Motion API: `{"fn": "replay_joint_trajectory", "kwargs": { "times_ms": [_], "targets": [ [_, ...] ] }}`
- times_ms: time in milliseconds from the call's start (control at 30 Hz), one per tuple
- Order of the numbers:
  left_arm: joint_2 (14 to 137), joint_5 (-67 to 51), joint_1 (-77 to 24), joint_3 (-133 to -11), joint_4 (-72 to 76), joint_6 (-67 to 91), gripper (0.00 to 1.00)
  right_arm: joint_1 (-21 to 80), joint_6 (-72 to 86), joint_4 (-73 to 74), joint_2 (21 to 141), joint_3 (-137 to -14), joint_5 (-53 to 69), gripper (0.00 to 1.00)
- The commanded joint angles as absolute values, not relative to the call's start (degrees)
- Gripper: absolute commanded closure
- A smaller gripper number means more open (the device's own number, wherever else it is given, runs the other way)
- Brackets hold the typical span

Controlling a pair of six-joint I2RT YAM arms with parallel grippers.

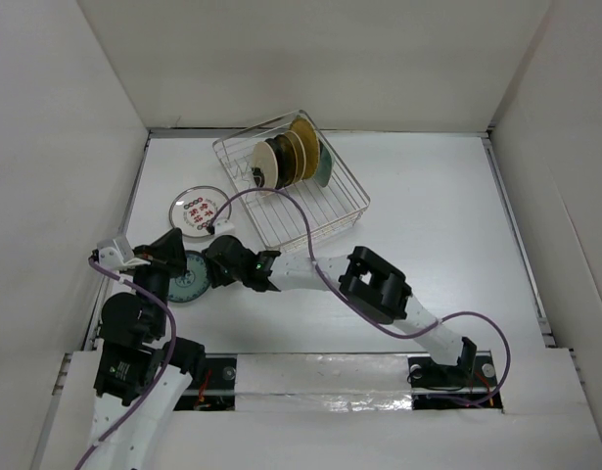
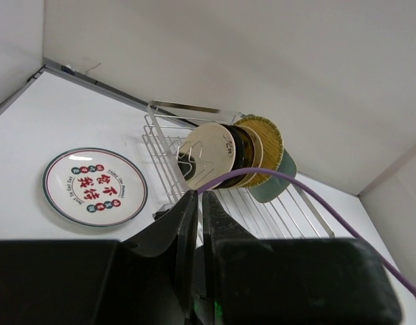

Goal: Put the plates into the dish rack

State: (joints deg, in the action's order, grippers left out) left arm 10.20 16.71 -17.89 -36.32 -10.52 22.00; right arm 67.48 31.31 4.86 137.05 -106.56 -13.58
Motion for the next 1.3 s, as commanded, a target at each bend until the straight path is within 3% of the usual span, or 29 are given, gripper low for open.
{"fn": "replay_joint_trajectory", "kwargs": {
  "times_ms": [0, 67, 167, 200, 233, 267, 433, 667, 867, 1267],
  "targets": [
    [9.23, 15.64, -17.75, -36.04, -7.65, 22.15, 0.94, 67.32, 34.45, 4.57, 139.47, -110.56, -11.52, 0.52],
    [9.05, 15.56, -17.75, -36.12, -7.65, 22.06, 0.94, 66.80, 35.15, 4.31, 140.62, -111.53, -9.67, 0.53],
    [8.79, 15.38, -17.75, -35.95, -7.56, 21.97, 0.94, 66.80, 36.03, 3.35, 141.59, -111.27, -7.92, 0.66],
    [8.79, 15.21, -17.75, -36.03, -7.38, 21.97, 0.94, 66.80, 36.56, 1.86, 141.33, -110.66, -7.65, 0.86],
    [8.70, 15.12, -17.75, -36.04, -7.30, 21.97, 0.94, 66.80, 36.65, 0.80, 139.94, -109.61, -7.56, 0.97],
    [8.79, 15.12, -17.75, -36.04, -7.29, 21.97, 0.94, 66.80, 36.82, -1.21, 138.53, -107.77, -7.73, 1.00],
    [9.05, 15.12, -17.75, -36.12, -7.47, 21.97, 0.93, 66.80, 34.29, -11.42, 127.72, -95.55, -14.03, 1.00],
    [9.40, 14.50, -17.75, -35.95, -7.47, 22.24, 0.93, 63.90, 19.44, -6.59, 115.49, -97.73, -32.85, 1.00],
    [10.54, 13.98, -17.75, -35.86, -7.56, 22.50, 0.93, 60.30, 0.72, -5.19, 121.71, -111.49, -56.32, 1.00],
    [13.09, 14.15, -17.75, -36.12, -7.82, 22.76, 0.93, 53.17, -6.94, 1.22, 133.50, -130.60, -60.38, 1.00]
  ]
}}
